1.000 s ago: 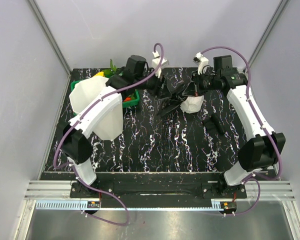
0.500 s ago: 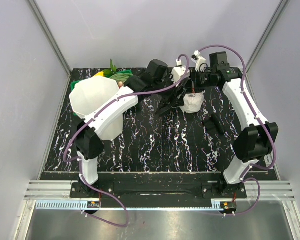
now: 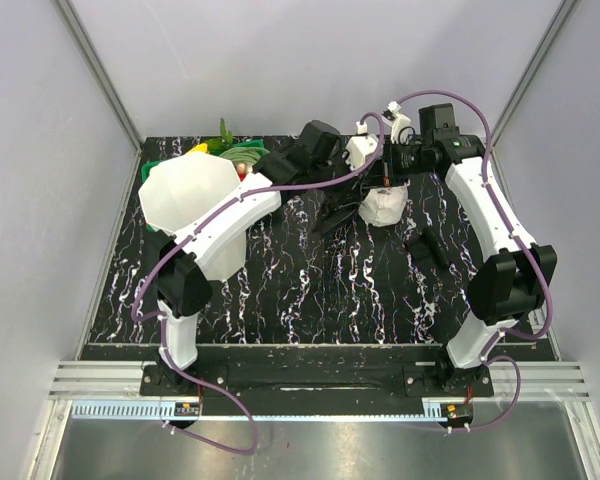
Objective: Put the trash bags into the trash bin
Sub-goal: Unfold the trash bag at the center of the board.
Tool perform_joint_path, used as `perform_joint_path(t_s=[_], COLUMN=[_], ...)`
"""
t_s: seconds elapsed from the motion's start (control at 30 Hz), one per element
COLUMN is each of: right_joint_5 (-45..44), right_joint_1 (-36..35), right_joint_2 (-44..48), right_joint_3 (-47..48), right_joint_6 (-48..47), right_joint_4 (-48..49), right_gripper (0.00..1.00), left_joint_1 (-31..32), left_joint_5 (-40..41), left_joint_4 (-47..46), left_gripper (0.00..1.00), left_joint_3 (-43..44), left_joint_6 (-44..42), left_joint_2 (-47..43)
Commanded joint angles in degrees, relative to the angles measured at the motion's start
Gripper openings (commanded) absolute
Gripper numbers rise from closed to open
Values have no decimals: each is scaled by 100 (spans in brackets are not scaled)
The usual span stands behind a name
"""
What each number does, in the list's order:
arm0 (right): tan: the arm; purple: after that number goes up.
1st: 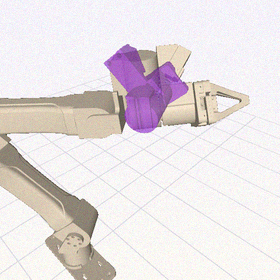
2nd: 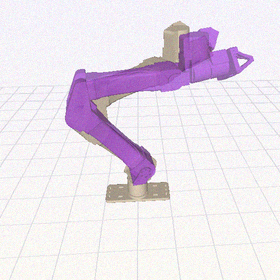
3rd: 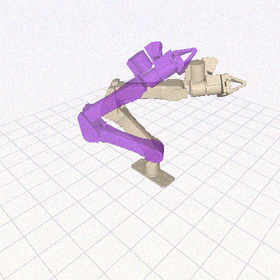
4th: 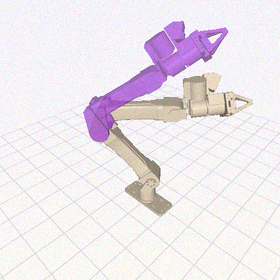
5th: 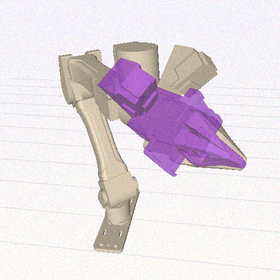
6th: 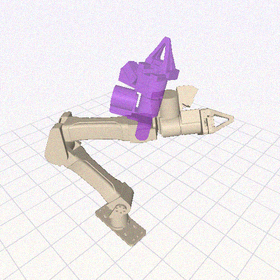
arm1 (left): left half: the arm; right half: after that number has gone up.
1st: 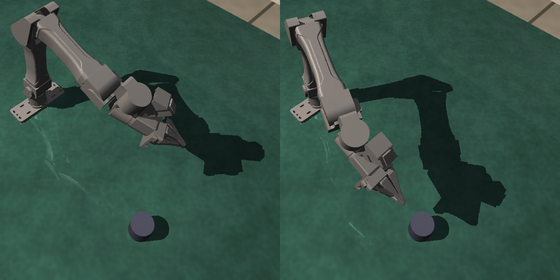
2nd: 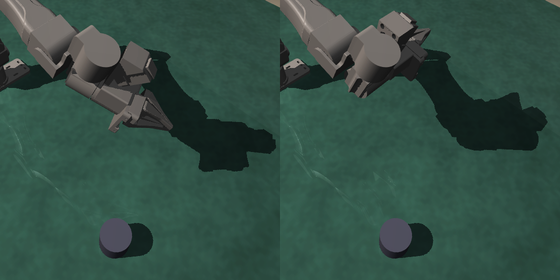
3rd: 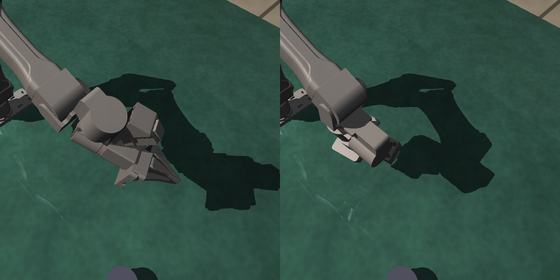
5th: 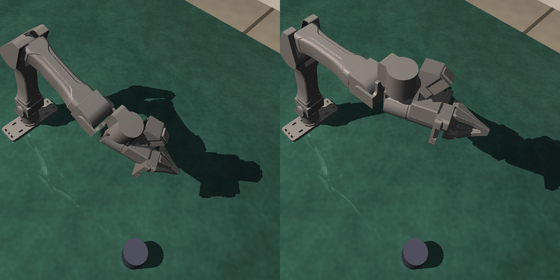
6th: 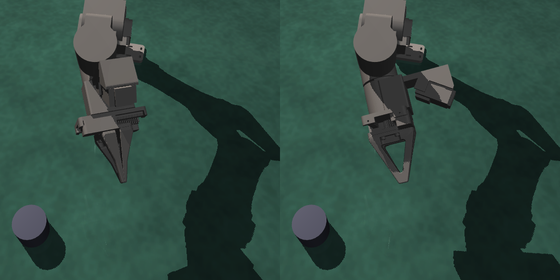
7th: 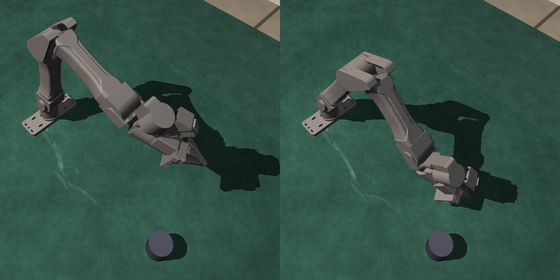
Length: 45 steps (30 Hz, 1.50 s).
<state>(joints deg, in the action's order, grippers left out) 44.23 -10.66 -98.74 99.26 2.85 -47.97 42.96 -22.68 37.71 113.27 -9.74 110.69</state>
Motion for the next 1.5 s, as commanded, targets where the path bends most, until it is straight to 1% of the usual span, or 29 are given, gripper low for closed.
perform_joint_path(t_s=[0.0, 0.03, 0.13, 0.23, 0.27, 0.33, 0.4, 0.47, 0.57, 0.67, 0.7, 0.77, 0.83, 0.97, 1.03, 1.23, 1.37, 1.47], right_joint_5=[139, 156, 183, 174, 183, 209, 174, 104, 7, -19, -11, 129, 357, 858, 1052, 1027, 974, 1149], right_joint_1=[28, 28, 37, 37, 37, 37, 37, 37, 72, 151, 178, 230, 239, 230, 178, -235, -262, -270], right_joint_2=[100, 100, 100, 100, 100, 109, 127, 136, 162, 197, 206, 232, 276, 285, 241, 66, -119, -207], right_joint_3=[102, 111, 102, 93, 93, 67, 49, 84, 146, 216, 234, 234, 199, 137, 111, 137, 172, 181], right_joint_6=[5, 5, -4, -13, -30, -83, -127, -153, -224, -241, -250, -250, -504, -593, -628, -708, -654, -611], right_joint_4=[-2, 6, 6, -2, -2, -11, -2, -11, -37, -37, -55, -72, -90, -38, 6, 225, 393, 481], right_gripper=[0, 0, 0, 0, 3, 14, 20, 31, 34, 45, 46, 47, 48, 50, 50, 52, 51, 47], left_joint_1=[28, 28, 28, 11, 11, -15, -68, -147, -323, -534, -595, -718, -841, -991, -1009, -1009, -1000, -1000], left_joint_5=[-131, -140, -176, -211, -185, -167, -219, -307, -439, -518, -527, -580, -799, -1343, -1476, -1748, -1837, -1907], left_joint_4=[-133, -133, -133, -124, -124, -133, -194, -273, -300, -343, -361, -414, -449, -809, -880, -950, -968, -1003], left_gripper=[12, 7, 1, 0, 0, 0, 0, 0, 0, 0, 0, 0, 0, 0, 0, 0, 0, 0], left_joint_3=[283, 266, 266, 274, 283, 274, 213, 134, 55, -68, -129, -235, -323, -692, -754, -596, -570, -587], left_joint_6=[-11, -11, 7, 7, -2, -37, -2, 33, 121, 200, 200, 253, 297, 472, 490, 780, 894, 956], left_joint_2=[84, 84, 101, 84, 58, 5, -100, -215, -416, -566, -610, -689, -725, -865, -874, -699, -637, -611])
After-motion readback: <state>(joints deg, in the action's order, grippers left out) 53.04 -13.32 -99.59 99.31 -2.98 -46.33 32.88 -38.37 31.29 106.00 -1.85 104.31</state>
